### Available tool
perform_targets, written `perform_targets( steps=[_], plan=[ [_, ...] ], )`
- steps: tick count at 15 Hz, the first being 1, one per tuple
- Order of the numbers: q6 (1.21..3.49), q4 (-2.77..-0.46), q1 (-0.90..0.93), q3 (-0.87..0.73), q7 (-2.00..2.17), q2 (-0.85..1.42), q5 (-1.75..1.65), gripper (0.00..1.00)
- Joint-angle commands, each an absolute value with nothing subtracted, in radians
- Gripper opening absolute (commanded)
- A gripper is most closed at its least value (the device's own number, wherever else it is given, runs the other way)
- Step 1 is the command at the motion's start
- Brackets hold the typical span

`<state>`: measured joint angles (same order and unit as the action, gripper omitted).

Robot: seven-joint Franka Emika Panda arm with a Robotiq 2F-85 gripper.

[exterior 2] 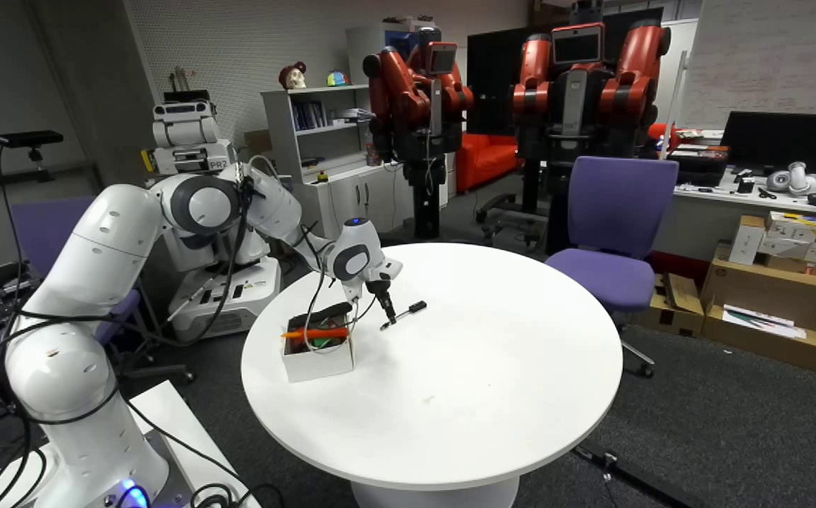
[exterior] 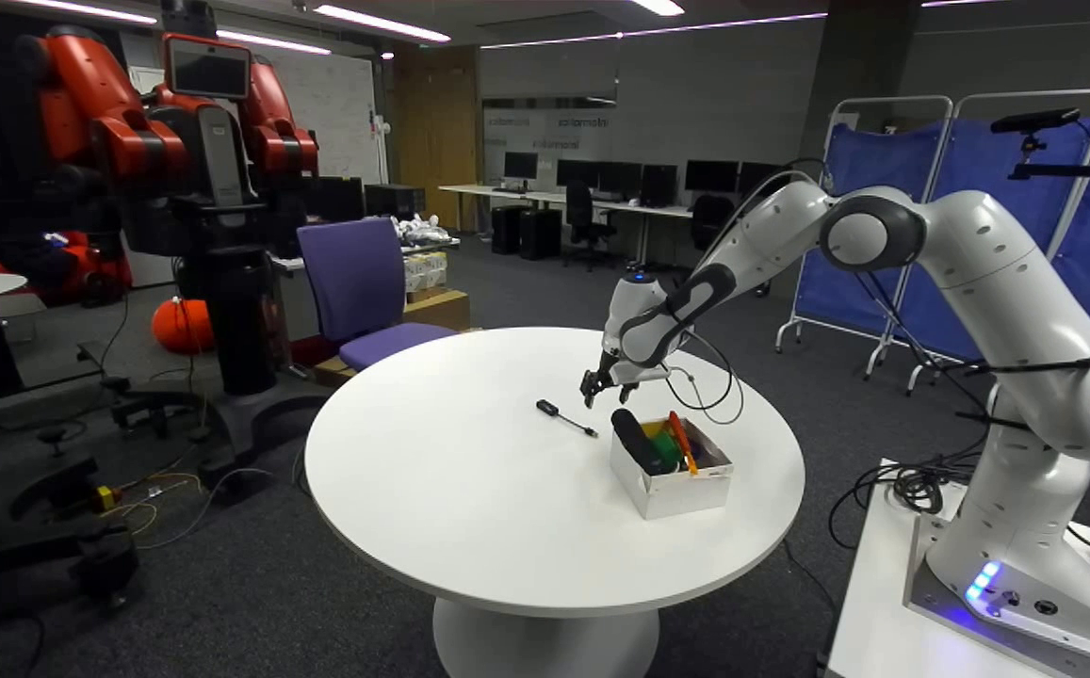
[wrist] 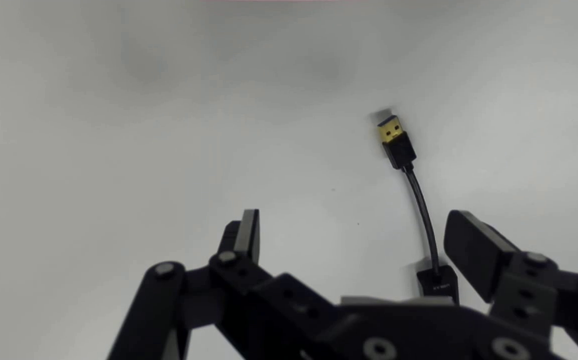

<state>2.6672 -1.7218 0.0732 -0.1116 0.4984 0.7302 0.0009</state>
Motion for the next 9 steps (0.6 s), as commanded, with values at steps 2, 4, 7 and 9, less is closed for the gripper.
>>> perform_targets(
  steps=[2,4,7,9],
  plan=[
    [2.631,-1.657,0.075,-0.106,0.488,0.768,0.071,1.0],
    [2.603,-1.642,0.068,-0.095,0.471,0.773,0.09,1.0],
    [2.544,-1.605,0.069,-0.094,0.463,0.79,0.09,1.0],
    [2.53,-1.588,0.076,-0.1,0.468,0.802,0.08,1.0]
  ],
)
